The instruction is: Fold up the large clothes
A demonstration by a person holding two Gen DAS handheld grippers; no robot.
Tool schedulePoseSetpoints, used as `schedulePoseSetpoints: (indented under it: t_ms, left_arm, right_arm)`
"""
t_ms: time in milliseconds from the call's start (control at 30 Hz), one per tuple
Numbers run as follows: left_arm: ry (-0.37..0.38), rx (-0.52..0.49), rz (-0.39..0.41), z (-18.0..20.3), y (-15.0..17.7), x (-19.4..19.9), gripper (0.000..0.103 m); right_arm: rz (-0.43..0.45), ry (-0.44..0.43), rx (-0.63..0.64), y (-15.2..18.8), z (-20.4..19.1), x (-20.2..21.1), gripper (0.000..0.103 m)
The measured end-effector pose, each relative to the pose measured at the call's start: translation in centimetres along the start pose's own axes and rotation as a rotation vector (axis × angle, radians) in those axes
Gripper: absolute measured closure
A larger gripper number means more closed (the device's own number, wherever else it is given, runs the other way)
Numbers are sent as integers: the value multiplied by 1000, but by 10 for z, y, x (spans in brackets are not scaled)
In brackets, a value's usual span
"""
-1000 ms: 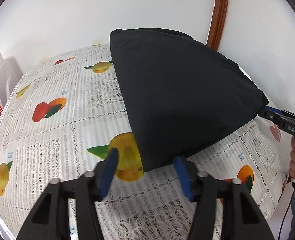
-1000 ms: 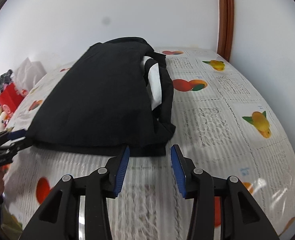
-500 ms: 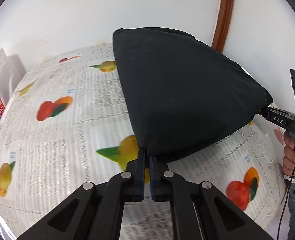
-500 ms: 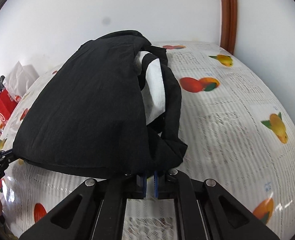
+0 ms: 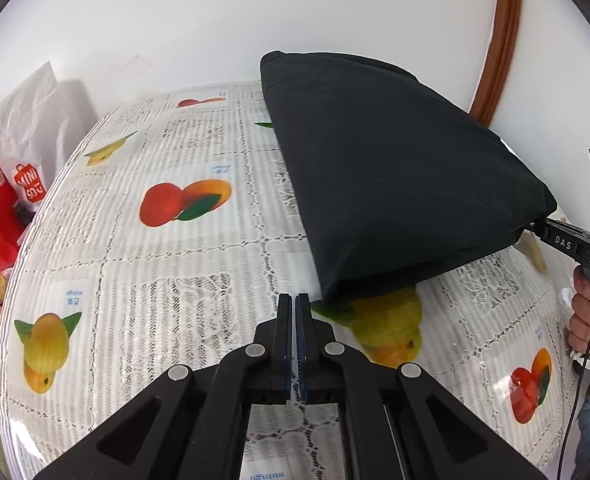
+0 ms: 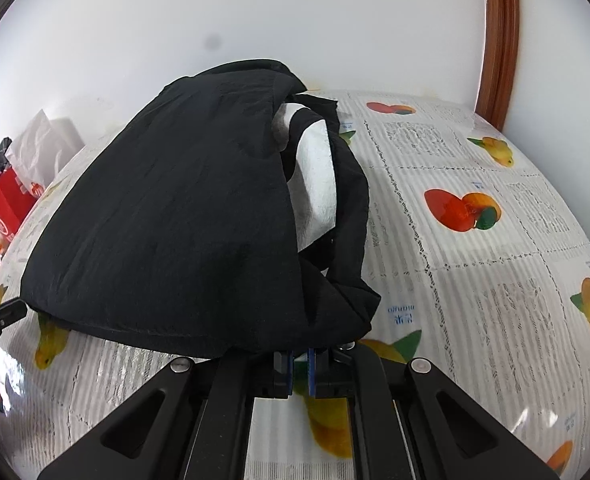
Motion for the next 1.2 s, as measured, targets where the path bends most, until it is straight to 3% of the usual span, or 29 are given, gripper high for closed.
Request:
schedulePoseSetpoints:
  t_ms: [133,267,333,367,567,700,867,1200]
  left_arm:
    - [11,5,-2,2,2,2,100]
    - [27,20,11,-1,1,10,97]
    - [12,31,19,-3,-1,14,82]
    - [3,36,33,-4,-4,17,79]
    - [29,61,60,0,-25,15,78]
    - [40,45,58,11,-38,8,78]
    - [44,26,30,21,-40,-2,78]
    - [47,33,14,23,-36,-1,78]
  right_arm:
    - [-8,-6,0,4,7,7,93]
    - [-19,-4,17,10,20,26,78]
    - [16,-10,24,11,27,42,67]
    - [46,-14,20,11,32,53,63]
    - [128,-94,31,-4,23,77,65]
    - [128,-125,31,-14,7,63,85]
    - [42,21,62,-5,-2,27,87]
    - [47,11,-9,-4,2,47,85]
Point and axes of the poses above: each gripper's, at about its wrist camera, not at the fingertips, and x roughly against the way its jaws point, z to its right, y to its underside, the point moved 2 cm from there along -x, roughly the way its jaws point, and after that the axes turned 12 degrees about -x, right-handed, at the moved point
